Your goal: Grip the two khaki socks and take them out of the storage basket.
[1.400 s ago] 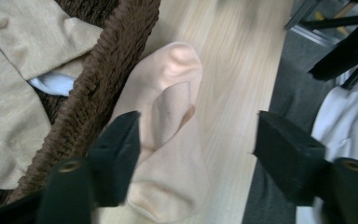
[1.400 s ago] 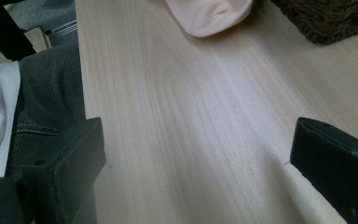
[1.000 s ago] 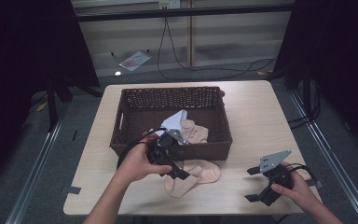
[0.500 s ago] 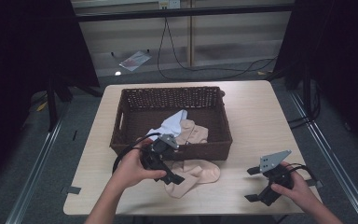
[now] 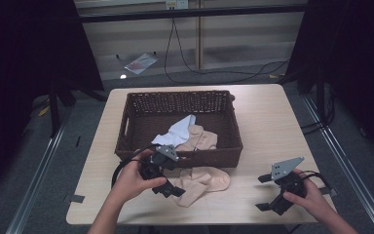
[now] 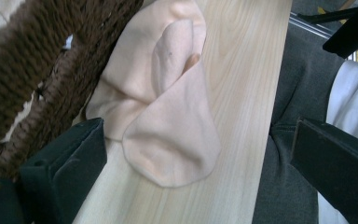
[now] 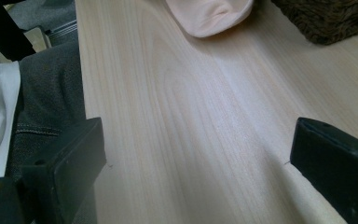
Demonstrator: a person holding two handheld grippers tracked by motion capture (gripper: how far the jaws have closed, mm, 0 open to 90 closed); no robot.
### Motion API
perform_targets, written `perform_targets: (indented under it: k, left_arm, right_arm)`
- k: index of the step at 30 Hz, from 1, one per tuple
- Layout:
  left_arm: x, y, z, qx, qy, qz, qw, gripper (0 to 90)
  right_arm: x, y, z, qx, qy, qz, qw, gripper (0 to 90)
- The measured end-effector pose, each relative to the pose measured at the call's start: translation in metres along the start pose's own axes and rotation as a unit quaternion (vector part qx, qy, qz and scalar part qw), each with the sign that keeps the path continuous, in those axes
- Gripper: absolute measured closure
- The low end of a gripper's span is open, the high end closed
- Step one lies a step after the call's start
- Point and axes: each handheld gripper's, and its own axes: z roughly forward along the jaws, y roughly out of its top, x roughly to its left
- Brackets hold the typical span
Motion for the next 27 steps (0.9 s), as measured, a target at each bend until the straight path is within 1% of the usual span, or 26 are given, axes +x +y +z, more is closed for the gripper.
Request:
perform_targets:
  k: [1,4,5,6,8,10,11,15,19,22,23,25,26,27]
  left_arm:
    - [0.001,-0.001,0.0,0.002,-0.001,0.008,1.0,3.2]
    - [0.002,-0.007,-0.001,0.003,0.003,0.011,0.9999,3.2]
    - [0.002,-0.009,-0.001,0.007,0.002,0.017,0.9998,3.2]
    - [0.003,-0.012,-0.001,0.013,0.004,0.027,0.9995,3.2]
    - [0.003,-0.015,0.001,0.012,-0.001,0.018,0.9998,3.1]
    - [0.004,-0.019,0.001,0.012,0.001,0.021,0.9997,3.1]
    - [0.005,-0.021,0.002,0.013,-0.002,0.02,0.9997,3.1]
    - [0.008,-0.028,0.002,0.009,0.001,0.016,0.9998,3.1]
    - [0.01,-0.035,0.0,0.005,0.001,0.025,0.9997,3.1]
    - [0.012,-0.041,0.001,0.004,0.005,0.02,0.9998,3.0]
    - [0.012,-0.042,0.001,0.004,0.005,0.019,0.9998,3.0]
    - [0.014,-0.045,0.003,0.002,0.003,0.024,0.9997,3.1]
    - [0.015,-0.046,0.002,0.005,0.003,0.023,0.9997,3.1]
    - [0.015,-0.048,0.003,0.0,0.007,0.022,0.9997,3.2]
  right_arm:
    - [0.0,0.0,0.0,0.0,0.0,0.0,1.0,3.0]
    - [0.0,0.0,0.0,0.001,0.0,0.0,1.0,3.0]
    - [0.0,0.0,0.0,0.001,0.0,0.0,1.0,3.0]
    - [0.0,0.0,0.0,0.0,0.001,-0.001,1.0,3.0]
    - [0.0,0.0,0.0,0.001,0.0,-0.001,1.0,3.0]
    - [0.0,0.0,0.0,0.0,0.0,-0.003,1.0,3.0]
    - [0.0,0.0,0.0,0.001,-0.001,-0.002,1.0,3.0]
    - [0.0,0.0,0.0,0.001,-0.001,-0.002,1.0,3.0]
    - [0.0,0.0,0.0,0.002,0.0,-0.005,1.0,3.0]
    - [0.0,0.001,0.0,0.002,0.0,-0.004,1.0,3.0]
    - [0.0,0.001,0.0,0.002,0.0,-0.007,1.0,3.0]
    - [0.0,0.001,0.0,0.0,-0.002,-0.006,1.0,3.0]
    - [0.0,0.001,0.0,-0.002,-0.001,-0.007,1.0,3.0]
    - [0.0,0.001,-0.001,-0.001,-0.002,-0.007,1.0,3.0]
